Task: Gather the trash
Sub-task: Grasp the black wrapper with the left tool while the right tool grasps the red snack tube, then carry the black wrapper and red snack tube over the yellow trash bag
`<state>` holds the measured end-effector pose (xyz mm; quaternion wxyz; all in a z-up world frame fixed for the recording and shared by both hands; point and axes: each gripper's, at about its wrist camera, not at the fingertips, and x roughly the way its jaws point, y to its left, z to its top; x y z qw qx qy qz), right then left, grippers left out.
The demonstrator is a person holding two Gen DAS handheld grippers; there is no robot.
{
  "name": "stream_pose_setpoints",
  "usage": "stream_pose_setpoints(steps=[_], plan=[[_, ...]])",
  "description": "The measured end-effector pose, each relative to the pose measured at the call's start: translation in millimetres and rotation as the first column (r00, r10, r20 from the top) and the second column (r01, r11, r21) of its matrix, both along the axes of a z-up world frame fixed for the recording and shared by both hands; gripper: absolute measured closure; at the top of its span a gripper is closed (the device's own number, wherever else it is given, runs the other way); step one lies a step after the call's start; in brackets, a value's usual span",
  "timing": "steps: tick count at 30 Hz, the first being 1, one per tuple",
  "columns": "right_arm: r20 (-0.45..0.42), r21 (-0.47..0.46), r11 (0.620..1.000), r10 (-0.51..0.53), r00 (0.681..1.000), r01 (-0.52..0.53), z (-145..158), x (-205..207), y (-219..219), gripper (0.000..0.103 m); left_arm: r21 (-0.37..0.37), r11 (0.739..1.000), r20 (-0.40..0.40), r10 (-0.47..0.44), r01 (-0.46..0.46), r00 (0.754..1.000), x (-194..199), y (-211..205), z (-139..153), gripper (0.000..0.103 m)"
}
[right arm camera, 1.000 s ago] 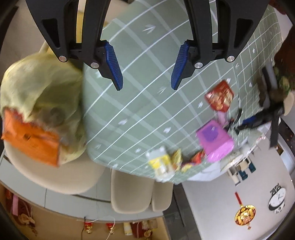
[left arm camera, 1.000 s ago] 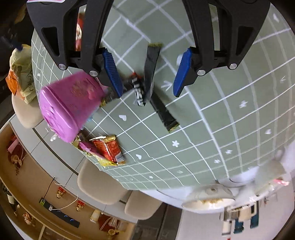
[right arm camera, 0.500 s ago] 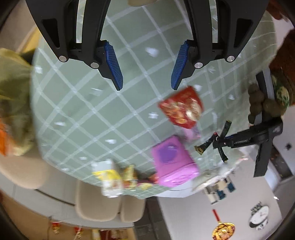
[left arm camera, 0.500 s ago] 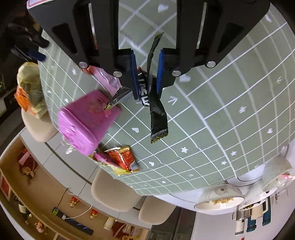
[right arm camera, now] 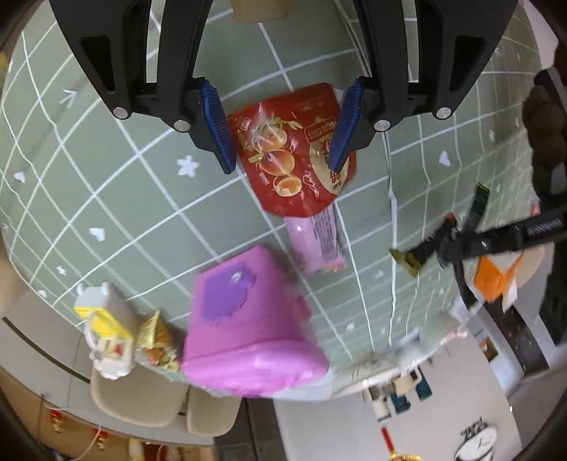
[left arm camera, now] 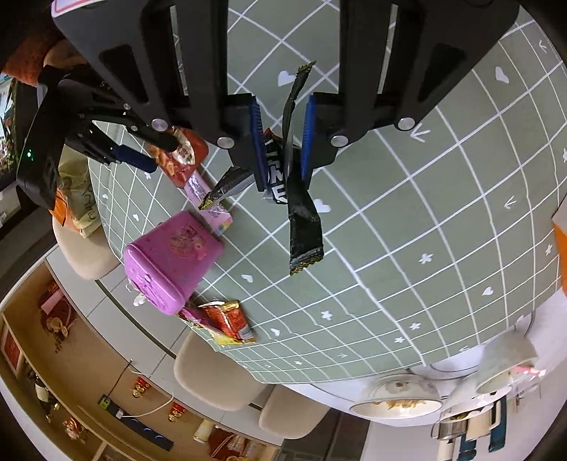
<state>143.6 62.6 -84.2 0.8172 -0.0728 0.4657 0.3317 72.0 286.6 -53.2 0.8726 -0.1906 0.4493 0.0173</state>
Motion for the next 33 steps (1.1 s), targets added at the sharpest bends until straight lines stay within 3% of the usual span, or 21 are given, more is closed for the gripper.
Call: stream_pose_setpoints(steps=[4,8,12,13,16,19,26,33], plan=[[0.017,-0.08,0.996,0.045,0.999,-0.044,2,-3,12,0.048,-0.016,1.0,-0.008,0.004,-0.004,1.0,-3,4,-2,0.085],[-0.075,-0.03,0.997,0.066,0.995,-0.068,4,-4,13,0.048,-0.025,1.0,-0.023,0.007,-0.007,1.0,-2,4,-8,0.085],[-0.016,-0.079,0.989,0.122,0.992,-0.122,3,-15,18,0.048,-0.03,1.0,-0.016,0.01,-0.01,1.0,-3,6,-7,0.085],[0.004,-0.099,0.987,0.128,0.992,-0.127,3,-18,20,0.053,-0.029,1.0,-0.014,0.01,-0.011,1.0,-3,6,-6,0.085],[-0.001,-0.06,0.993,0.102,0.995,-0.102,6,-16,12,0.074,-0.029,0.999,-0.01,0.017,-0.017,1.0,-4,8,-4,0.085],[0.02,-0.037,0.997,0.064,0.998,-0.063,19,-12,-2,0.085,-0.031,0.999,-0.001,0.014,-0.014,1.0,-5,4,-1,0.085],[0.049,-0.014,1.0,-0.013,0.999,0.014,51,-11,-46,0.086,-0.023,1.0,0.041,-0.015,0.016,0.999,-8,-21,23,0.085],[0.11,0.004,0.994,-0.105,0.988,0.105,85,-20,-110,0.086,-0.006,0.996,0.104,-0.084,0.085,0.991,0,-72,60,0.085]])
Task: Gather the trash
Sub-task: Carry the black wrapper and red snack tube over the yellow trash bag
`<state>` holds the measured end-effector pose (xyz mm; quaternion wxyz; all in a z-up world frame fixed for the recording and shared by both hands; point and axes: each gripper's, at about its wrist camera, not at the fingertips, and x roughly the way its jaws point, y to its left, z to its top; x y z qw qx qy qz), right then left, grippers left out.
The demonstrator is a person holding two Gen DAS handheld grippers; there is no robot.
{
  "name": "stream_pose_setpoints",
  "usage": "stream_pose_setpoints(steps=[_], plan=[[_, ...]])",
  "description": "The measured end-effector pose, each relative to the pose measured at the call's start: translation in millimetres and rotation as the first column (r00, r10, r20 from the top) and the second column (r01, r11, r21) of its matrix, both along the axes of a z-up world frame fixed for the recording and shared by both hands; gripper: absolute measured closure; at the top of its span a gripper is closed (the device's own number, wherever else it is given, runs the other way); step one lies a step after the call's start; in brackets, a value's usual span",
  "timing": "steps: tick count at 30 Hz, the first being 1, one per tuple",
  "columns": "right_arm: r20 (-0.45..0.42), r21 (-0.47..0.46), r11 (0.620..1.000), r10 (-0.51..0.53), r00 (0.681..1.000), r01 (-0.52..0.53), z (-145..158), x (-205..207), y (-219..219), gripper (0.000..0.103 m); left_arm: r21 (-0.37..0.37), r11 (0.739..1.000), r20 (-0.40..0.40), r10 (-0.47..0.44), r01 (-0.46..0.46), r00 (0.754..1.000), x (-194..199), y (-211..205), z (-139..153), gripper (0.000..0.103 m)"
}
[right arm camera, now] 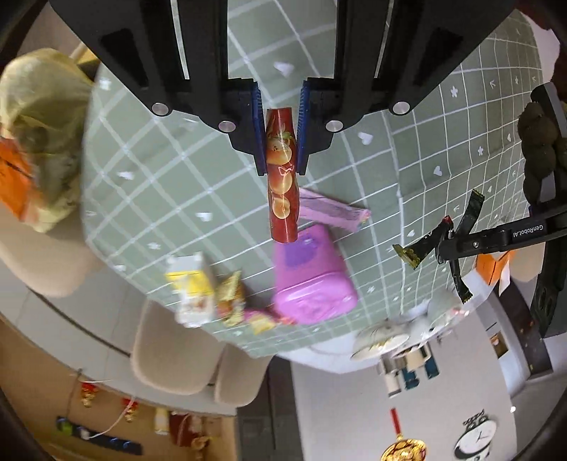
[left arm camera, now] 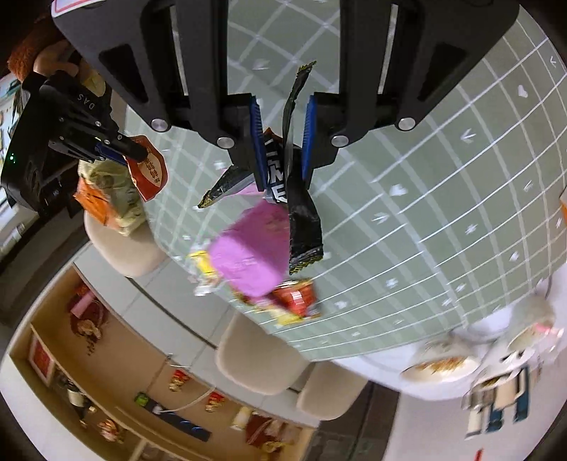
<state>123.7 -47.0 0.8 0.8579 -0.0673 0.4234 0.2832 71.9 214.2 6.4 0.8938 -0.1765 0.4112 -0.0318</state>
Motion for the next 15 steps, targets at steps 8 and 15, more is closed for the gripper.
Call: stream_pose_setpoints(steps=[8,15], plan=[[0.081,0.043,0.994,-0.105,0.991,0.102,34,0,-96,0.086,0.03,0.992,0.069,-0.124,0.122,0.99,37,-95,36,0.085],[0.172,0.084,0.963,-0.268,0.948,0.257,70,6,-198,0.086,-0.001,0.962,0.139,-0.269,0.272,0.953,84,-198,72,0.085]])
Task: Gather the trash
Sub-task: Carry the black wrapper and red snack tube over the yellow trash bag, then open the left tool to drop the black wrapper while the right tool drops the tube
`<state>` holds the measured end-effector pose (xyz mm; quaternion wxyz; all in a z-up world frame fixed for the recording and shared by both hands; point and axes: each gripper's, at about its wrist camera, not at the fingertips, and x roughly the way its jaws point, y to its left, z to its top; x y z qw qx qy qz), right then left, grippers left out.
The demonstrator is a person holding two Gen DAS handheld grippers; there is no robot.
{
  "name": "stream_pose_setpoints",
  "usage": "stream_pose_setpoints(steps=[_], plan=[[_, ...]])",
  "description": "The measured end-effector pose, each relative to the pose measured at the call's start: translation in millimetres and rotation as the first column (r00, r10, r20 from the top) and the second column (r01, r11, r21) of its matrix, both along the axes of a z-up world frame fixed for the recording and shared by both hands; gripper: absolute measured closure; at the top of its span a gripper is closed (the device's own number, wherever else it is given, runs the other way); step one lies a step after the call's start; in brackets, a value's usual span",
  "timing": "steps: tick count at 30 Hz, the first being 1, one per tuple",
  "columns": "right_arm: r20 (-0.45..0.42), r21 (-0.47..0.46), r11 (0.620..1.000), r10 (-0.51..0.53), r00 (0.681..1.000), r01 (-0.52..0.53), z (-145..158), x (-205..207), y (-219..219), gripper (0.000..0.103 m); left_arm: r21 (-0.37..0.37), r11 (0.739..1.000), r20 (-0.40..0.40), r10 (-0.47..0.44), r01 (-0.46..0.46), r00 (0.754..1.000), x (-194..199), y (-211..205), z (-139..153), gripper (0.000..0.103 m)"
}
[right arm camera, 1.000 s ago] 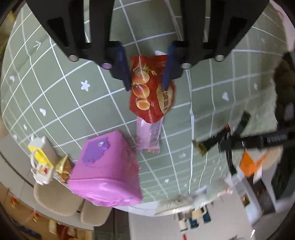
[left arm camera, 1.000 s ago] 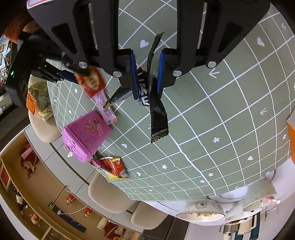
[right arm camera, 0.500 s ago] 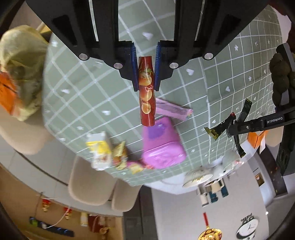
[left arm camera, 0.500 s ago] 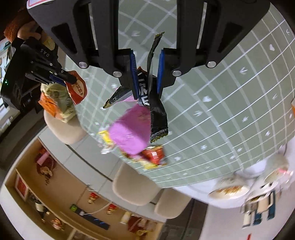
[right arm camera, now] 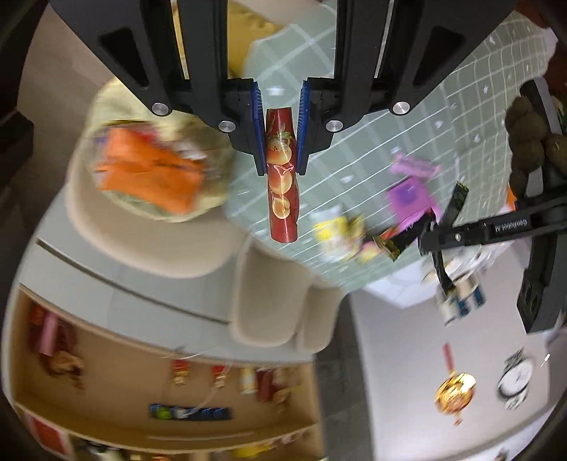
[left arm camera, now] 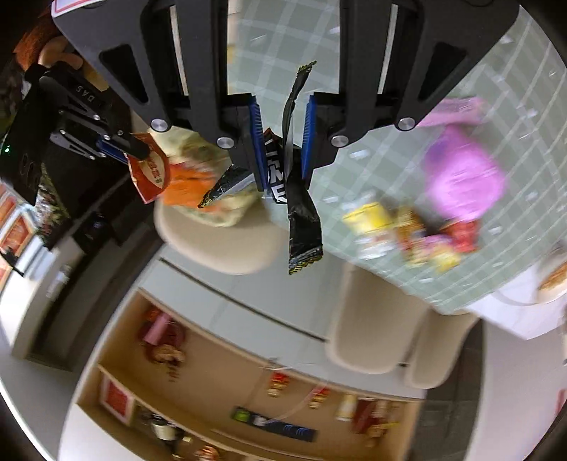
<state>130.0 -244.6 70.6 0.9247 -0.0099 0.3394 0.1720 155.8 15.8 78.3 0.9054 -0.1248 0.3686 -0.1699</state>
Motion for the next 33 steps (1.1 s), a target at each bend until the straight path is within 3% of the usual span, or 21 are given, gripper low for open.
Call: stream_pose_setpoints(steps=[9,18,23,33], plan=[[0.049,0.021,0.977,-0.212,0.976,0.211,19,-2,-104,0.086,0.026,0.975,0.037,-0.221,0.22,0.975,37,-126,23,0.085],[0.039,0.015,0.952,-0.306,0.951,0.306,15,-7,-149,0.086,0.019,0.952,0.028,-0.307,0.306,0.951,56,-174,14,0.085],[0.011,0.012,0.944,-0.329,0.944,0.329,5,-4,-167,0.086,0.002,0.949,-0.049,-0.316,0.316,0.948,84,-190,-18,0.085],[-0.045,0.03,0.931,-0.362,0.931,0.364,-20,18,-204,0.086,0.085,0.933,-0.256,-0.318,0.349,0.913,142,-244,-105,0.085]])
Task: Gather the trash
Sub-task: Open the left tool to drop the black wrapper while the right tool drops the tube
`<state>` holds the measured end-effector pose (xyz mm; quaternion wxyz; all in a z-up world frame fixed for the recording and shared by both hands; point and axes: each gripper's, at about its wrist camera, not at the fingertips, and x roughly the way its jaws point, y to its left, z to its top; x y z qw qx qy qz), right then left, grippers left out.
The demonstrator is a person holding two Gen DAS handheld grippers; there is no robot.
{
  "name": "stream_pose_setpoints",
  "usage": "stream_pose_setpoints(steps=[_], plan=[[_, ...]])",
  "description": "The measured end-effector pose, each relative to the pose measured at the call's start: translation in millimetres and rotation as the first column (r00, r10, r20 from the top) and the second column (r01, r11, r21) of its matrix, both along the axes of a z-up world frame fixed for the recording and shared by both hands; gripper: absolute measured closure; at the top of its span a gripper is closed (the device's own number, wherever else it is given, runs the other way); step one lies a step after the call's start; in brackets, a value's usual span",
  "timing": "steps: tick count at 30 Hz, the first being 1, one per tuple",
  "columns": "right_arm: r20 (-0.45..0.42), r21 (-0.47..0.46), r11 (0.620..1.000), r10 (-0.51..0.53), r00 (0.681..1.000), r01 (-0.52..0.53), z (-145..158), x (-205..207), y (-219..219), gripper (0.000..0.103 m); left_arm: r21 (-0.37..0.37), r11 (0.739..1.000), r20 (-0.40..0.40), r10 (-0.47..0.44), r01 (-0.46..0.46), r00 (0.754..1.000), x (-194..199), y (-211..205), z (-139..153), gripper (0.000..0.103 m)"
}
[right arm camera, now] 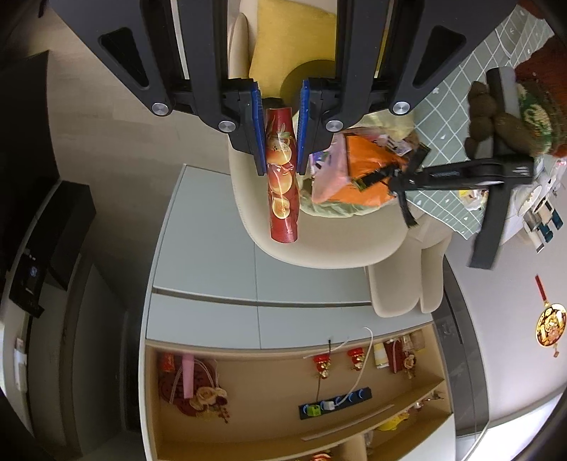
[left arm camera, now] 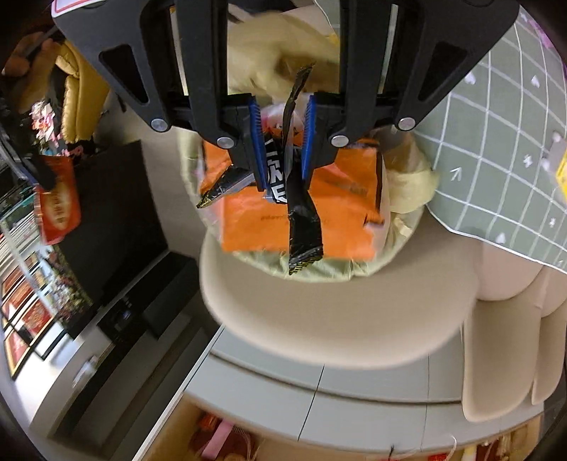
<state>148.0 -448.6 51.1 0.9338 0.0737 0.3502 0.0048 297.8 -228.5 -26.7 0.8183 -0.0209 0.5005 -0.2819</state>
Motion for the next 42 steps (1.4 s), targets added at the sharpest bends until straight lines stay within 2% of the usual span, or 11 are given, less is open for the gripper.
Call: stream_pose_setpoints(steps=[10,14,15,19,21,23,28,30,33,39,42], plan=[[-0.057,0.049,0.999,-0.016,0.998,0.019,-31,36,-27,0.086,0.161,0.986,-0.143,-0.022,0.045,0.989,28,-35,-59,0.085],[-0.063,0.057,0.998,-0.022,0.998,0.025,-36,44,-32,0.086,0.2,0.977,-0.132,-0.047,0.073,0.99,29,-49,-65,0.085],[-0.064,0.06,0.998,-0.022,0.998,0.026,-36,46,-32,0.086,0.19,0.979,-0.122,-0.047,0.07,0.991,29,-48,-62,0.083],[-0.059,0.069,0.998,-0.01,0.998,0.014,-37,49,-28,0.086,0.128,0.991,-0.109,-0.02,0.034,0.994,28,-34,-50,0.063],[-0.057,0.074,0.997,0.006,0.998,-0.002,-37,53,-23,0.086,0.076,0.997,-0.105,0.002,0.006,0.994,27,-18,-39,0.058],[-0.055,0.082,0.996,0.03,0.998,-0.026,-38,58,-17,0.086,0.022,1.0,-0.089,0.016,-0.014,0.996,22,-2,-24,0.042],[-0.051,0.11,0.987,0.121,0.991,-0.115,-40,80,18,0.086,-0.061,0.994,0.051,0.089,-0.086,0.995,-1,34,25,0.04],[-0.05,0.129,0.979,0.167,0.985,-0.16,-41,93,36,0.086,-0.098,0.988,0.089,0.126,-0.117,0.988,-14,50,43,0.035],[-0.058,0.137,0.966,0.229,0.972,-0.22,-45,112,62,0.086,-0.124,0.98,0.114,0.172,-0.158,0.978,-26,74,60,0.034],[-0.093,0.134,0.954,0.28,0.955,-0.267,-60,132,91,0.085,-0.134,0.959,0.127,0.268,-0.251,0.955,-61,119,65,0.034],[-0.101,0.132,0.953,0.285,0.953,-0.271,-63,134,97,0.067,-0.12,0.948,0.126,0.31,-0.296,0.942,-75,142,61,0.034]])
